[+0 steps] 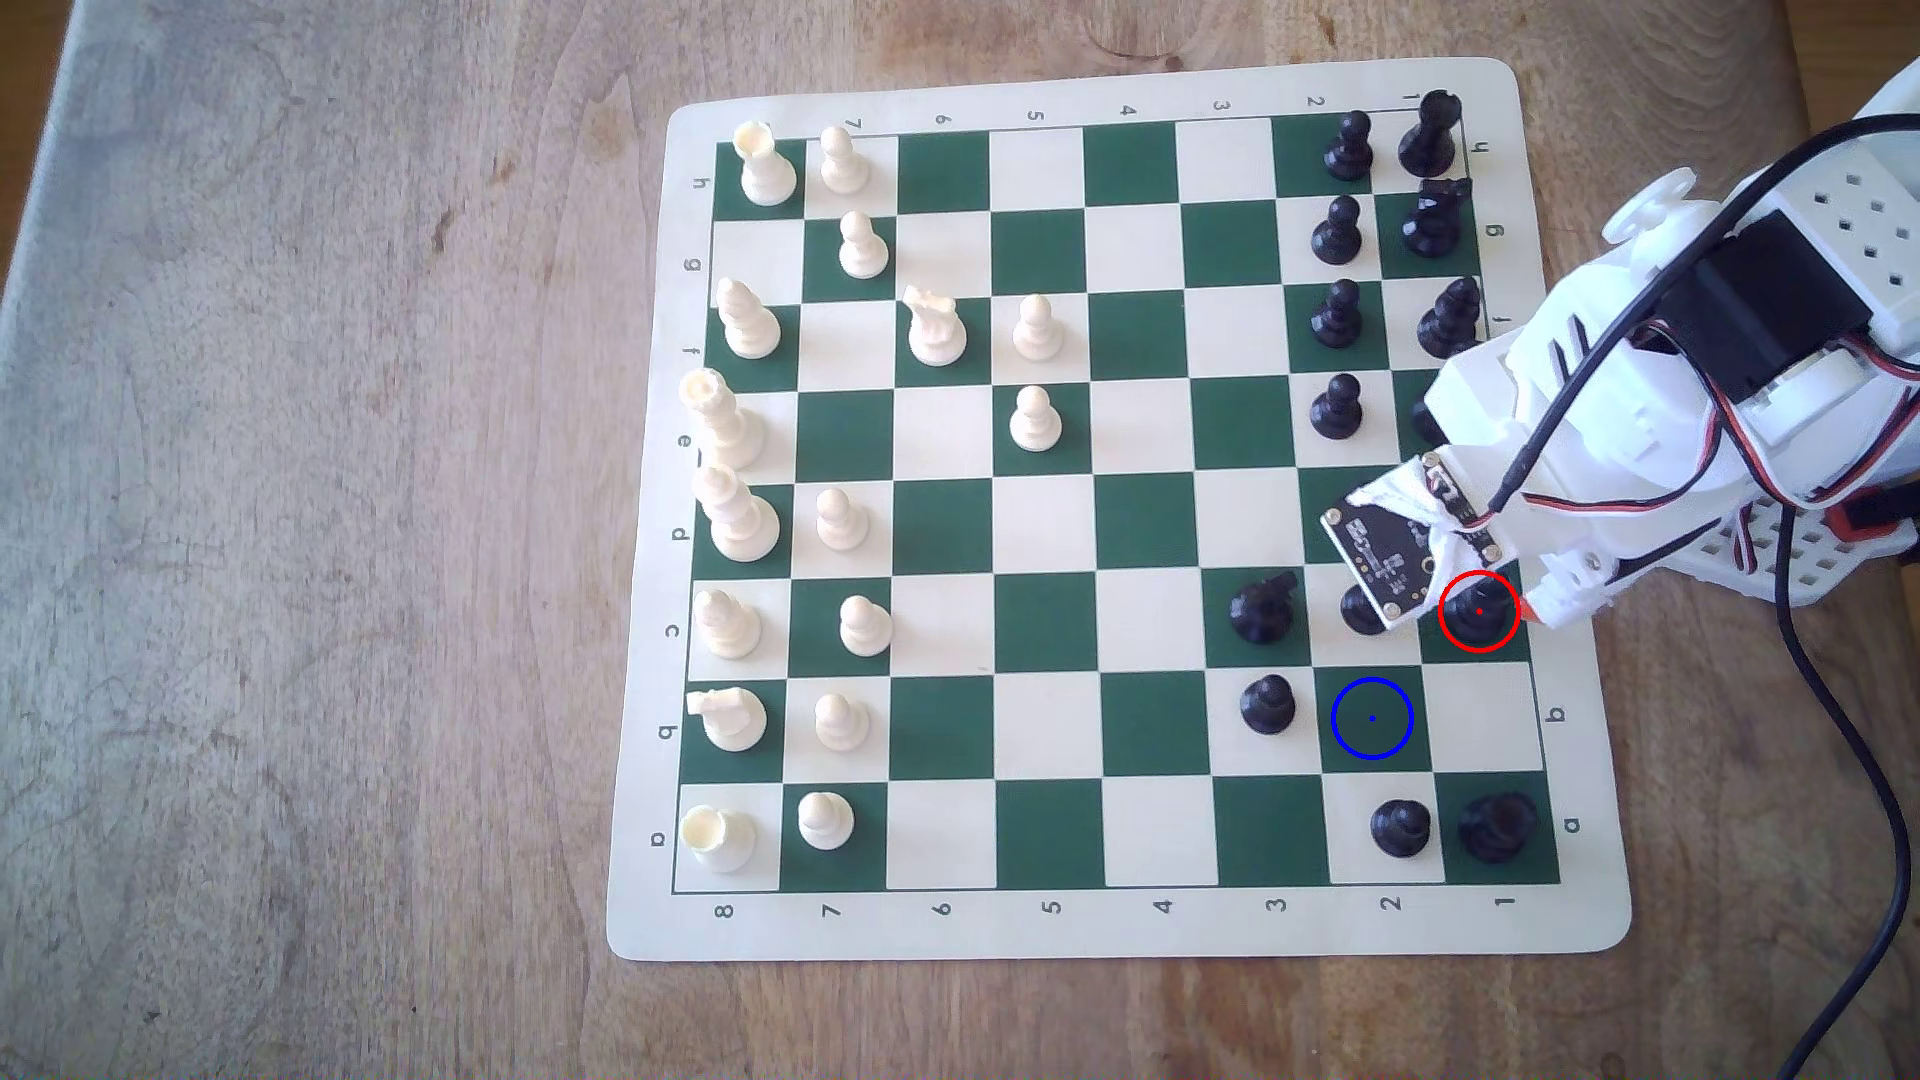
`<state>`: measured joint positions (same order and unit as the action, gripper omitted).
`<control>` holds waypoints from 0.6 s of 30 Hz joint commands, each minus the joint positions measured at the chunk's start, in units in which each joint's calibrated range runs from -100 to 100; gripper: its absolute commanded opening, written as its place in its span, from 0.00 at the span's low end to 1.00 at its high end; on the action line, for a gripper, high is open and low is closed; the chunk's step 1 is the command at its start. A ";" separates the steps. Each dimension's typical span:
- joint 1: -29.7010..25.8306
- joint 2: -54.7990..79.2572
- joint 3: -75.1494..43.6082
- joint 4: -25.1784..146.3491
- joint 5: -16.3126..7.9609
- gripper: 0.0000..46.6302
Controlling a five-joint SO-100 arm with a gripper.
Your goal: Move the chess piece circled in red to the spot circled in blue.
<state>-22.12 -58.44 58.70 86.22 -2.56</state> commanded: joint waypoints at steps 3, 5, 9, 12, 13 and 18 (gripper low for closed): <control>-0.44 1.06 2.41 -2.92 -0.39 0.28; -0.44 1.31 3.77 -4.23 -0.63 0.28; -0.21 1.65 4.49 -5.54 -0.78 0.28; -0.21 2.67 4.76 -6.44 -0.83 0.28; -0.21 2.92 4.86 -6.69 -0.83 0.28; -0.21 3.43 7.48 -8.00 -0.83 0.28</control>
<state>-22.20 -55.26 65.48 79.28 -3.44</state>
